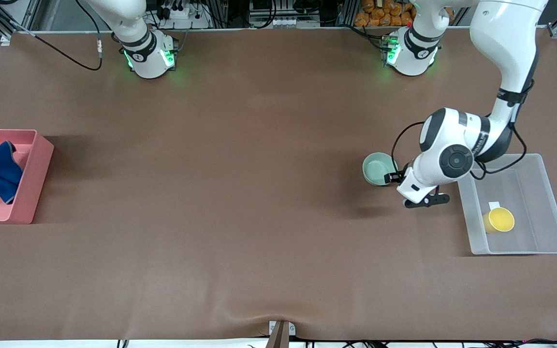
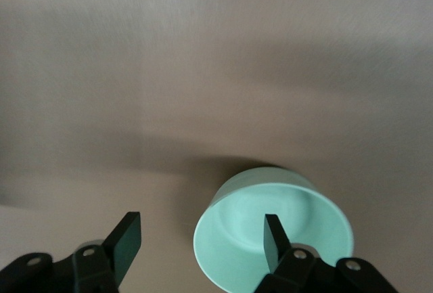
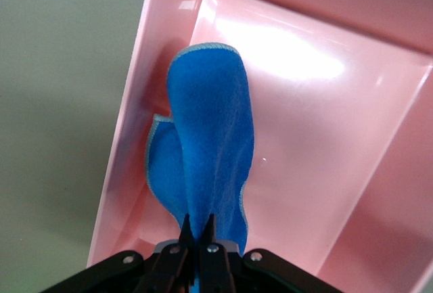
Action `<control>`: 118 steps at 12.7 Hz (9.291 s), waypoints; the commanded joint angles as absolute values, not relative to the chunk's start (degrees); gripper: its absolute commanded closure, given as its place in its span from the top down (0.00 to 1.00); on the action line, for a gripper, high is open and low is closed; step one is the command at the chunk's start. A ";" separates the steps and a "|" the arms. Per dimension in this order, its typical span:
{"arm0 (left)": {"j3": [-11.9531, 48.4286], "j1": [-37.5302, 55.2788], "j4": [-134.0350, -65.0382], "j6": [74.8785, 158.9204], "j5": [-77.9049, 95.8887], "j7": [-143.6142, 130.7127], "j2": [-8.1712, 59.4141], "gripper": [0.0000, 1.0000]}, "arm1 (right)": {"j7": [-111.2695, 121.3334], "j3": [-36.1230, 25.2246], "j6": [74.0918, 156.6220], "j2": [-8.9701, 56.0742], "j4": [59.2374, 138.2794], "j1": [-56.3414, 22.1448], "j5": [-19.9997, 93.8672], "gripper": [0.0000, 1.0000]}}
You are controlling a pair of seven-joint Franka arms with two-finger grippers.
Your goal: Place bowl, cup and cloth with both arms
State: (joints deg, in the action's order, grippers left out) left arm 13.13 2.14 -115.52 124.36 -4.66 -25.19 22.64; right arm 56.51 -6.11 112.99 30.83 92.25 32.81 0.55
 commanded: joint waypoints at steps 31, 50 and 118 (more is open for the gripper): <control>13.71 -31.36 -97.82 109.51 -3.52 10.00 22.40 0.00 | 62.49 -4.92 118.92 43.07 91.05 36.91 7.47 0.12; 13.36 -37.53 -100.89 124.79 -6.67 19.60 33.13 0.00 | 65.13 -5.27 110.05 35.26 87.01 32.97 3.97 1.00; 0.00 1.14 -93.96 92.64 1.23 -4.75 -3.96 1.00 | 9.58 -4.75 79.10 -0.97 86.66 1.49 0.17 1.00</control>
State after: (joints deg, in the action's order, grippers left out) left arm 0.10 1.30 -94.73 93.39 -0.02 -5.83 -4.11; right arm 9.15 -4.64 79.44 -0.90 86.91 2.18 1.08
